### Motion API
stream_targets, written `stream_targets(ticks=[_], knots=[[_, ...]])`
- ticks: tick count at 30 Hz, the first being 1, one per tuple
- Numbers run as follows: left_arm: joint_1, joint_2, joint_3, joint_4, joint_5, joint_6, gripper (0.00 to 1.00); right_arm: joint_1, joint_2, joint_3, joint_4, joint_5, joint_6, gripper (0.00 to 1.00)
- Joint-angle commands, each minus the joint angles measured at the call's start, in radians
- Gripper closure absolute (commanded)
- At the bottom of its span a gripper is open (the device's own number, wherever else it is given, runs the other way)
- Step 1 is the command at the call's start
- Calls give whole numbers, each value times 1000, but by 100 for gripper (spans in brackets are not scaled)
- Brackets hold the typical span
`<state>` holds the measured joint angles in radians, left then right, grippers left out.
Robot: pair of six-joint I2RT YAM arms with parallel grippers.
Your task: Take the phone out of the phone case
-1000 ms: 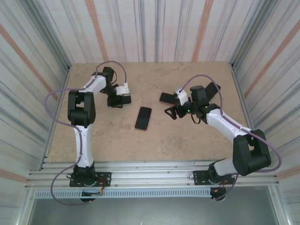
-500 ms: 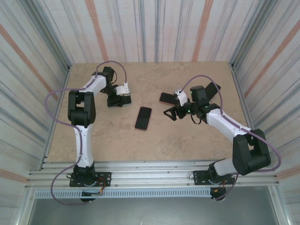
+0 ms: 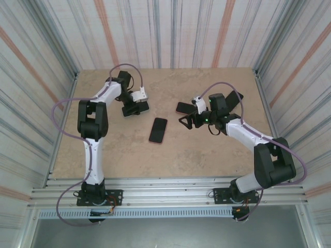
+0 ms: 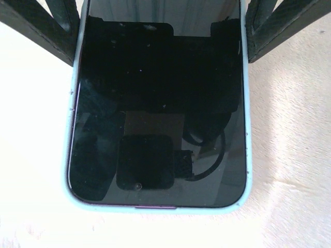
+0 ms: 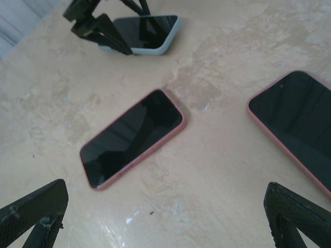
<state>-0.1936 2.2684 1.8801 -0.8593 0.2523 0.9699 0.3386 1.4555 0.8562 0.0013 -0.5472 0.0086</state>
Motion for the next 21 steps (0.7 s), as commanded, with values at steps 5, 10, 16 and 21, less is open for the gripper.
stream_targets(ticks=[5, 10, 16, 21], knots=[[-30, -132, 96, 32, -56, -423, 49, 11, 17, -56, 262, -40, 228, 1], [-78, -214, 69, 76, -151, -749, 50, 40, 56, -69, 431, -43, 379, 1], [-115, -284, 20, 90, -151, -1121, 59, 98, 114, -54, 570, 14, 548, 1], [-189, -371, -80, 185, -209, -1253, 59, 151, 154, -37, 628, 65, 625, 3]])
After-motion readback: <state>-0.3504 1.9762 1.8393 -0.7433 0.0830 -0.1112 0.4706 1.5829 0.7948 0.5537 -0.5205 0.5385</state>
